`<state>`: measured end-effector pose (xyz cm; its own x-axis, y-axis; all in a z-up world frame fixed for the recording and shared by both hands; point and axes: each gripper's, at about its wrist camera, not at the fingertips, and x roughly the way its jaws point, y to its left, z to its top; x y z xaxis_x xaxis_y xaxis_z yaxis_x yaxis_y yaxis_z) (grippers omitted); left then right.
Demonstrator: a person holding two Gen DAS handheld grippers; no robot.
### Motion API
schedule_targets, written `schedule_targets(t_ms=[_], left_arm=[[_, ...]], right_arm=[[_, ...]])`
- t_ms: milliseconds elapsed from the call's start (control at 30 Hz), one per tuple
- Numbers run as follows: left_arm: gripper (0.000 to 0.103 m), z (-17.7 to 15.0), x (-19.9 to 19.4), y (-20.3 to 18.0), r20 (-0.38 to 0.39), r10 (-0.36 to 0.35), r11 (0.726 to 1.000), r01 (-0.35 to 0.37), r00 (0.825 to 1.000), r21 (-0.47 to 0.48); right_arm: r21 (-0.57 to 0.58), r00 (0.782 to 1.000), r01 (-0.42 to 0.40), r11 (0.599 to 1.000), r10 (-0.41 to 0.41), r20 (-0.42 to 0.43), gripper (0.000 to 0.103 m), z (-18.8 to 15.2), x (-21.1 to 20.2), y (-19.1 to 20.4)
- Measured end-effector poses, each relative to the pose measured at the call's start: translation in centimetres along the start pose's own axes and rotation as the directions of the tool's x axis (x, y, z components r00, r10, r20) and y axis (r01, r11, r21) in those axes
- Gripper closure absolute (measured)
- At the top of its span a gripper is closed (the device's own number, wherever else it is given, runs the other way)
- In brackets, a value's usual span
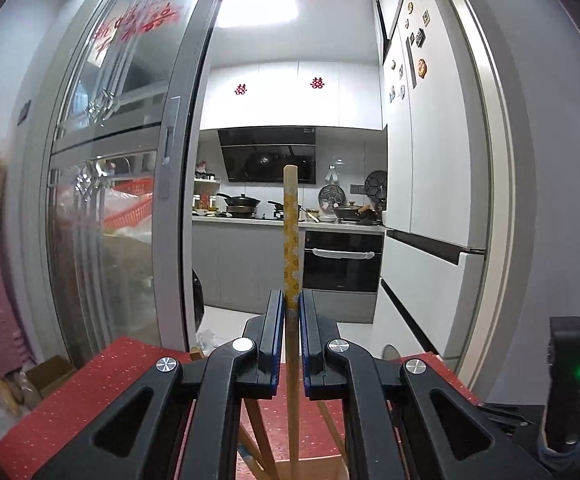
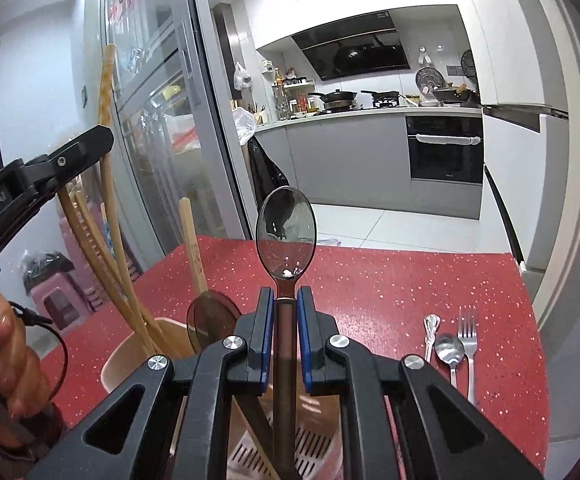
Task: Organize utensils
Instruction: 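Carry both held utensils over the holder and release them inside, then withdraw both open tools toward the last dark spoons on the table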
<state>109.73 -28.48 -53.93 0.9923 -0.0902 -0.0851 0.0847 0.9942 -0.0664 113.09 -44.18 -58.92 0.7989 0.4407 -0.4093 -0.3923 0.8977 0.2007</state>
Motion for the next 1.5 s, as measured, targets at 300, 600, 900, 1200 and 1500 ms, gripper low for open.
schedule_targets(t_ms=[300, 600, 900, 1200, 1500], left_arm=[[0.071, 0.3, -1.7, 0.5, -0.053, 0.020, 1.000, -0.019, 0.998, 0.020], [0.071, 0.8, -3.5, 1.5, -0.112, 0.057, 0.998, -0.056, 0.992, 0.013], [0.071, 1.2, -6.0, 2.1, -0.133, 0.075, 0.997, -0.076, 0.988, -0.009], [0.071, 0.0, -9.4, 3.3, -0.244, 0.044, 0.997, -0.058, 0.969, -0.049], [0.014, -4.7, -11.9, 5.9, -0.443, 0.041, 0.995, -0.074, 0.896, -0.059]], right_arm=[[-0.014, 0.999, -0.009, 1.000, 0.008, -0.036, 0.090, -1.2, -0.2, 0.2], [-0.020, 0.996, -0.039, 0.999, 0.037, -0.084, 0.079, -1.7, -0.7, 0.4], [-0.015, 0.998, -0.019, 1.000, 0.018, -0.059, 0.048, -1.1, -3.3, 0.8], [0.022, 0.997, -0.024, 0.999, 0.025, -0.066, 0.036, -2.0, -7.6, 2.0], [0.135, 0.977, -0.051, 0.990, 0.077, -0.198, 0.025, -5.7, -9.1, 3.4]])
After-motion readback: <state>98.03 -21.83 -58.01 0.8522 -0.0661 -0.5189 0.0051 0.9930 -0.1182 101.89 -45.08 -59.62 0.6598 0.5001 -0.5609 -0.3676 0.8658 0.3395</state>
